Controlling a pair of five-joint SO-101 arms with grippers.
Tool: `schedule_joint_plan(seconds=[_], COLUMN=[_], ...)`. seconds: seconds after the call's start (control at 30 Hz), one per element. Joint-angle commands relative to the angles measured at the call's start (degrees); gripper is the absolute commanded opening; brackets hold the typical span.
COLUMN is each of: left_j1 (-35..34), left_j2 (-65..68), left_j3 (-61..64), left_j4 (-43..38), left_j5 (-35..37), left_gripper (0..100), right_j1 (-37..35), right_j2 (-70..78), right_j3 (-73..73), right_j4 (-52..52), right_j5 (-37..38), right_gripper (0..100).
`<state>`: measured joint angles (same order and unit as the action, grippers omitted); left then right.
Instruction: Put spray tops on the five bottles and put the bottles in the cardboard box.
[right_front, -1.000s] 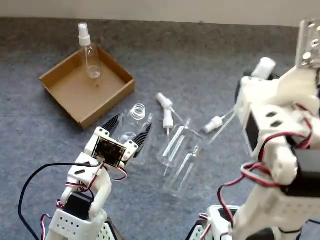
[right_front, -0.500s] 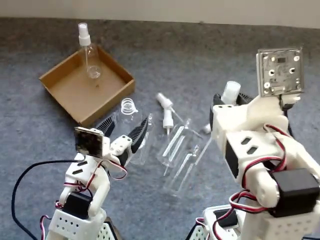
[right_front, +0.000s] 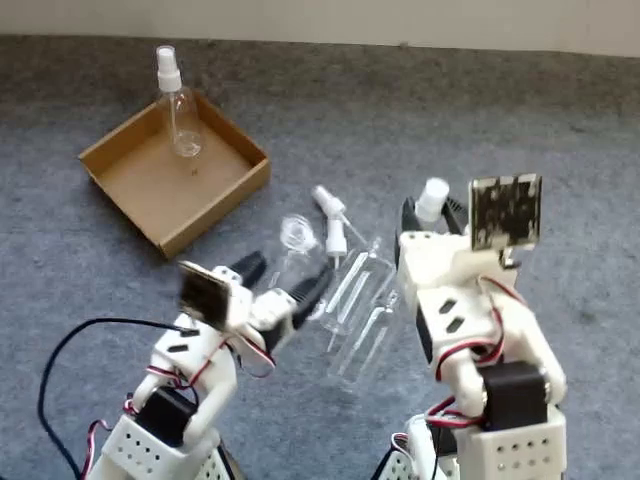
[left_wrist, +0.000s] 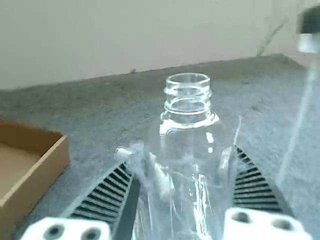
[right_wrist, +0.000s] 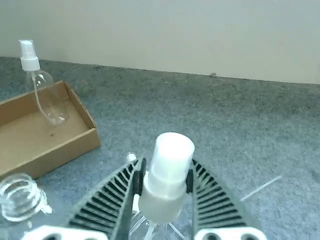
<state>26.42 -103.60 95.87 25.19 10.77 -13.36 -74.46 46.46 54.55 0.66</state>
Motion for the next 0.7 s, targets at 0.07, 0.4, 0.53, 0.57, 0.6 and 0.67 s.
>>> schedule_joint_plan(seconds=[0.07, 0.4, 0.53, 0.57, 0.6, 0.67], left_j1=[7.3, 7.1, 7.1, 7.1, 7.1, 7.1], left_j2=[-1.1, -1.1, -1.1, -1.1, -1.1, -1.1], left_j3=[1.3, 1.3, 1.3, 1.3, 1.3, 1.3], left_j4=[0.1, 6.2, 7.8, 7.9, 7.9, 7.8], left_j5=[-14.4, -14.7, -14.8, -14.8, -14.8, -14.8], left_gripper=[15, 15, 15, 15, 15, 15], right_j1=[0.0, 0.0, 0.0, 0.0, 0.0, -0.2], right_j2=[-7.2, -7.8, -7.8, -7.8, -7.8, -7.8], right_j3=[0.8, 0.9, 0.6, 0.6, 0.3, -1.3], right_j4=[-3.2, -3.2, -3.2, -3.2, -3.3, -4.4], right_j5=[-0.7, -0.7, -0.7, -0.7, -0.7, -0.7], right_gripper=[8.0, 8.0, 8.0, 8.0, 8.0, 8.0])
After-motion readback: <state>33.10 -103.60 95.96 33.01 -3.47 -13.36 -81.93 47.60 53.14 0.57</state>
